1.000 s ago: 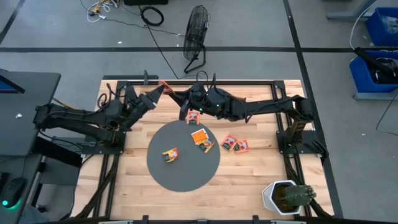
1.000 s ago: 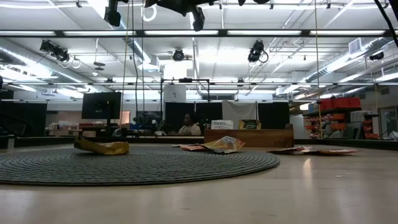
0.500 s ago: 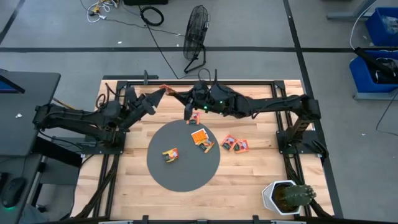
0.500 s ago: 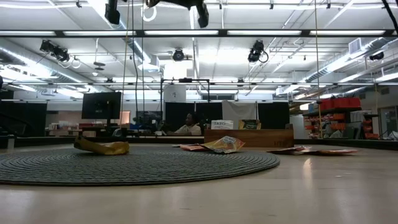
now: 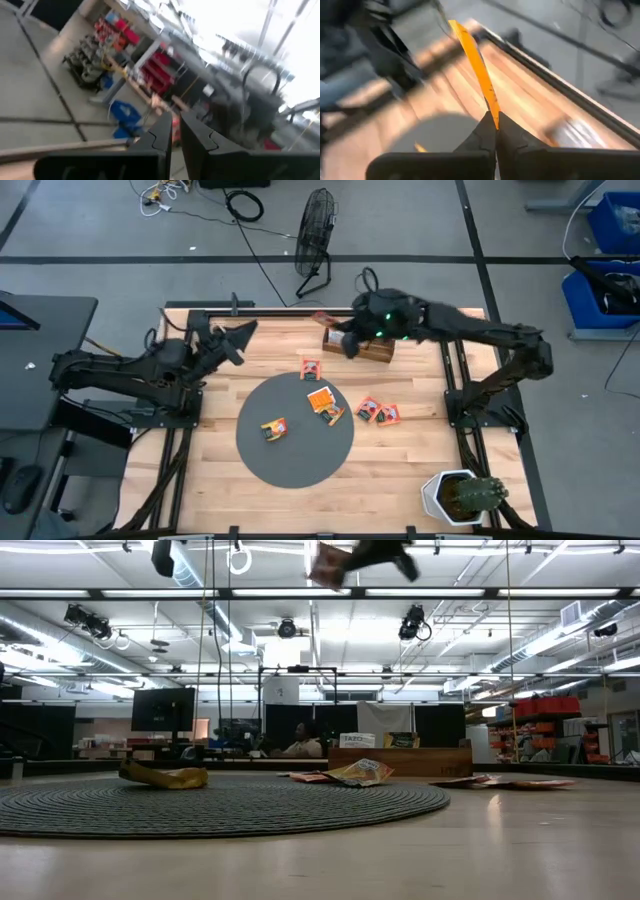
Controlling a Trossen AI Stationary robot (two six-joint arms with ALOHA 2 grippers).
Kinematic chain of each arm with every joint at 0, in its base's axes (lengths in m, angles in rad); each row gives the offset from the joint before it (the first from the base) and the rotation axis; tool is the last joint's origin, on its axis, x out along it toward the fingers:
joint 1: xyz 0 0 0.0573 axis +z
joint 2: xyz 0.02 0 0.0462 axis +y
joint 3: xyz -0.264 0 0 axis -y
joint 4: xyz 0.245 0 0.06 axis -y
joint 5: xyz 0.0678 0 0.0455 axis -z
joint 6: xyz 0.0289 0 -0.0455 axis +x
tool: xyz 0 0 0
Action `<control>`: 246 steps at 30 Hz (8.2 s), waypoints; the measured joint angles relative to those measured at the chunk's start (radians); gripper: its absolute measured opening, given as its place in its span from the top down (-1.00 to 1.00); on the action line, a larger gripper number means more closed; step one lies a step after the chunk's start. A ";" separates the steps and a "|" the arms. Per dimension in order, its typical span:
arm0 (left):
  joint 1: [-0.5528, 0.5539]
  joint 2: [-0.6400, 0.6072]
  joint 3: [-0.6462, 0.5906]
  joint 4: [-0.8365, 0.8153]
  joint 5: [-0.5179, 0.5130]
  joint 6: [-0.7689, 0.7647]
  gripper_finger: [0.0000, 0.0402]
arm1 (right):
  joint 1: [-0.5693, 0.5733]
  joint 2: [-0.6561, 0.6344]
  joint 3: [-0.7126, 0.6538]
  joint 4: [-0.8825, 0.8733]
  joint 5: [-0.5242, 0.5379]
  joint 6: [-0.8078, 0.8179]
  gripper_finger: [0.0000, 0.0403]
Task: Pick & Place Tea
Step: Put the orange tea bag into the right section of the wooden organizer
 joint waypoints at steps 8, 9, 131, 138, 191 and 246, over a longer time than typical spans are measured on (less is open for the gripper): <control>0.000 0.005 -0.001 -0.140 0.045 -0.056 0.82 | -0.128 0.101 0.321 -0.803 -0.130 -0.039 1.00; 0.000 0.005 -0.001 -0.148 0.045 -0.055 0.82 | -0.144 0.122 0.340 -0.871 -0.146 -0.046 1.00; 0.164 0.560 0.056 0.534 0.674 0.211 0.97 | -0.068 0.179 0.338 -0.304 -0.522 -0.266 0.19; 0.165 0.560 0.056 0.530 0.673 0.212 0.96 | -0.077 0.114 0.338 -0.326 -0.543 -0.248 0.20; 0.181 0.411 0.057 0.209 0.670 0.216 0.67 | -0.280 0.117 0.296 -0.754 -0.250 -0.501 1.00; 0.018 0.324 0.057 0.043 0.652 0.072 0.67 | -0.575 0.155 -0.476 -0.085 -0.210 -0.793 1.00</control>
